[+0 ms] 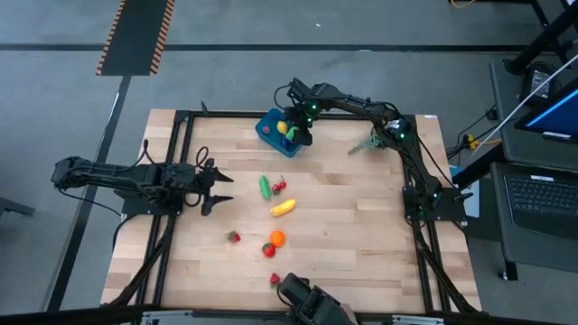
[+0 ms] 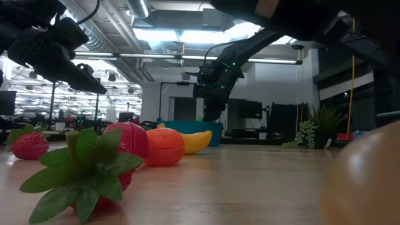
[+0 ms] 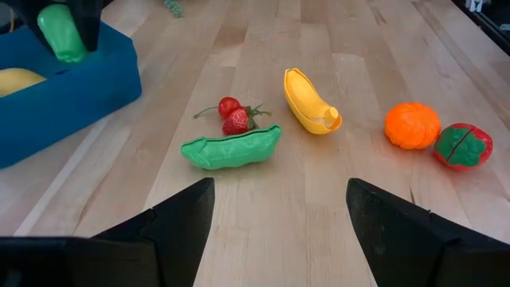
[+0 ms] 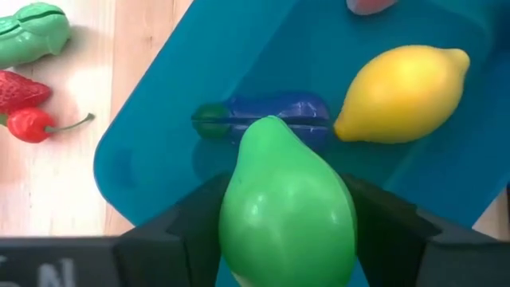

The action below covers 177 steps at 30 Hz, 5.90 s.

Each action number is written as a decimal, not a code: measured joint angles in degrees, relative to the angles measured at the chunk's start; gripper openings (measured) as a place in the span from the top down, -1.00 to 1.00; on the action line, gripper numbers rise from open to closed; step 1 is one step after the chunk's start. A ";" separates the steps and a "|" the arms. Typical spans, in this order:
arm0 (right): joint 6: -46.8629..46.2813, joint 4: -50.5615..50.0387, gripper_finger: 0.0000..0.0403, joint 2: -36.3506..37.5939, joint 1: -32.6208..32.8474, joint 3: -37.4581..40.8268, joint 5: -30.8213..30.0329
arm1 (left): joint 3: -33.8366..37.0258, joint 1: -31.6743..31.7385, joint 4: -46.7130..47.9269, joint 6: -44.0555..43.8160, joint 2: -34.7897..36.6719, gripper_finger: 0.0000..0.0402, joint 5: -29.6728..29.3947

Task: Pick and placing Produce into tupperware
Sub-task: Put the green pear into the blue bin, then put the red strawberry into the blue bin

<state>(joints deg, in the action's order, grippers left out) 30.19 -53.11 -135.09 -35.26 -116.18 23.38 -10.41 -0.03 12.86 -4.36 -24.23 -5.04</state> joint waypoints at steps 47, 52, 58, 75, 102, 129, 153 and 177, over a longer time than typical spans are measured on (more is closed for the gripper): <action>-5.98 -0.06 -0.30 0.26 0.59 0.02 0.10 | 0.00 0.00 0.02 -0.02 -0.02 -0.39 -0.01; -7.38 0.64 -0.40 0.26 0.59 0.02 0.09 | 0.00 0.00 0.02 -0.02 0.00 -0.39 -0.01; -8.73 -1.36 -0.43 0.26 0.59 -2.08 0.06 | -0.01 0.00 0.02 -0.02 -0.02 -0.39 -0.02; -7.38 -11.66 -0.43 0.46 4.47 -18.27 0.69 | -0.01 0.00 0.00 -0.02 0.00 -0.39 -5.41; -15.24 -0.85 -0.43 22.87 12.80 -0.41 -0.88 | -0.01 0.00 0.07 -0.04 -0.01 -0.39 -5.40; -28.63 65.99 -0.43 80.17 17.55 85.76 -5.88 | -0.06 -0.04 -6.69 -10.81 -1.00 -0.39 -5.16; -31.43 67.55 -0.43 80.24 17.59 88.50 -5.73 | -30.36 -15.78 22.63 -16.05 -32.47 -0.30 -4.52; -34.41 64.25 -0.43 78.77 17.59 88.48 -4.76 | -47.98 -28.35 36.57 -16.60 -63.39 -0.30 -0.13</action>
<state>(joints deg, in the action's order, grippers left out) -4.22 11.14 -56.31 -17.67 -27.70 18.61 -58.39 -28.38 49.44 -20.96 -87.62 -5.17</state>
